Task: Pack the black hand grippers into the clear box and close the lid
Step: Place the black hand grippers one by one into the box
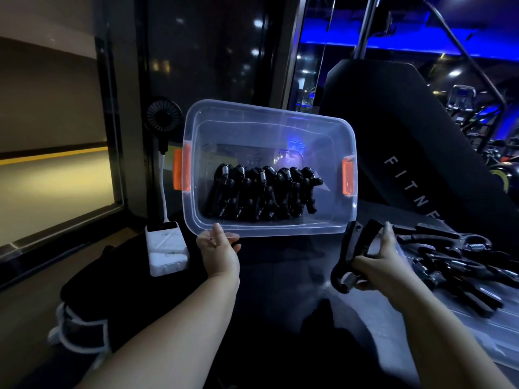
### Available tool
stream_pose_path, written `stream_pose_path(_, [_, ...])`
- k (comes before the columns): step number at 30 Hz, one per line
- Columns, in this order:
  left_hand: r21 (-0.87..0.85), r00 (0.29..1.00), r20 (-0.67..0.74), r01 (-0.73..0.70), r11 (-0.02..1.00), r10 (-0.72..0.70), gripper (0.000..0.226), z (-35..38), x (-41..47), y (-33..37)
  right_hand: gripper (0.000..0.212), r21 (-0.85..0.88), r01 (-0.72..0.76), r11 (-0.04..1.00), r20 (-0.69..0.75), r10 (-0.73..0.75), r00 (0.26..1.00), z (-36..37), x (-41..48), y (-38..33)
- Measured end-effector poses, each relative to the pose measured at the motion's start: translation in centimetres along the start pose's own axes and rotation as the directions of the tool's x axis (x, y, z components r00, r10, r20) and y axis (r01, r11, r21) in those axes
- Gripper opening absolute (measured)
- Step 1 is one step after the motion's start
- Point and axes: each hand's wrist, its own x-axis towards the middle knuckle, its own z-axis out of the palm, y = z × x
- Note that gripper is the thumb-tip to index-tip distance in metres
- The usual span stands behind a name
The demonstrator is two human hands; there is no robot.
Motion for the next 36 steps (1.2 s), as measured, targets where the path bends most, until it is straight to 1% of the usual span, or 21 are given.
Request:
stream_pose_path(1, [-0.002, 1.000, 0.000, 0.000, 1.000, 0.000, 0.015, 0.0, 0.0, 0.0, 0.105, 0.029, 0.027, 0.999, -0.008, -0.026, 1.000, 0.5, 0.0, -0.2])
stream_pose_path(2, [-0.006, 1.000, -0.001, -0.001, 1.000, 0.001, 0.015, 0.0, -0.1, 0.1, 0.109, 0.063, 0.056, 0.996, -0.011, -0.056, 0.998, 1.0, 0.1, -0.6])
stream_pose_path(4, [-0.014, 1.000, 0.000, 0.001, 1.000, -0.001, 0.015, -0.1, -0.1, 0.1, 0.113, 0.106, 0.115, 0.988, 0.014, -0.117, 0.993, 2.3, 0.3, -1.6])
stream_pose_path(7, [-0.012, 1.000, -0.010, 0.006, 1.000, -0.006, 0.014, -0.2, -0.1, 0.1, 0.121, 0.058, 0.212, 0.976, 0.045, -0.215, 0.976, 4.4, 0.6, -3.5])
stream_pose_path(11, [0.004, 0.999, -0.033, -0.011, 1.000, 0.011, 0.011, -0.3, 0.0, 0.2, 0.128, -0.001, 0.299, 0.954, 0.055, -0.299, 0.953, 8.1, 1.6, -5.7])
stream_pose_path(14, [-0.027, 0.999, -0.040, -0.031, 0.999, 0.030, 0.012, -0.3, -0.2, 0.6, 0.124, -0.128, 0.366, 0.922, 0.058, -0.362, 0.930, 10.9, 2.4, -7.6])
stream_pose_path(16, [-0.114, 0.999, -0.032, -0.046, 0.992, 0.043, 0.011, -0.4, -0.4, 0.9, 0.119, -0.196, 0.396, 0.897, 0.071, -0.390, 0.918, 12.8, 2.8, -8.7])
stream_pose_path(18, [-0.194, 0.999, -0.008, -0.044, 0.980, 0.043, 0.011, -0.4, -0.4, 0.9, 0.115, -0.218, 0.423, 0.880, 0.090, -0.413, 0.906, 14.7, 3.3, -9.6])
stream_pose_path(21, [-0.165, 0.997, -0.016, -0.075, 0.983, 0.074, 0.013, -0.5, -0.5, 0.6, 0.114, -0.263, 0.421, 0.868, 0.122, -0.403, 0.907, 17.3, 4.2, -10.7])
stream_pose_path(23, [-0.184, 0.996, -0.013, -0.084, 0.979, 0.083, 0.013, -0.5, -0.6, 0.5, 0.114, -0.298, 0.420, 0.857, 0.154, -0.391, 0.907, 18.9, 4.7, -11.2])
stream_pose_path(28, [-0.220, 0.999, 0.023, -0.024, 0.975, 0.030, 0.011, -0.7, -0.4, 0.6, 0.113, -0.361, 0.433, 0.826, 0.209, -0.380, 0.901, 22.0, 6.0, -11.5])
stream_pose_path(31, [-0.208, 0.999, 0.048, -0.013, 0.978, 0.023, 0.011, -0.8, -0.5, 0.7, 0.114, -0.408, 0.433, 0.804, 0.232, -0.367, 0.901, 23.5, 6.8, -11.7])
stream_pose_path(36, [-0.185, 0.999, 0.043, -0.009, 0.983, 0.017, 0.015, -0.8, -0.5, 0.7, 0.116, -0.462, 0.413, 0.785, 0.236, -0.341, 0.910, 24.9, 8.0, -11.8])
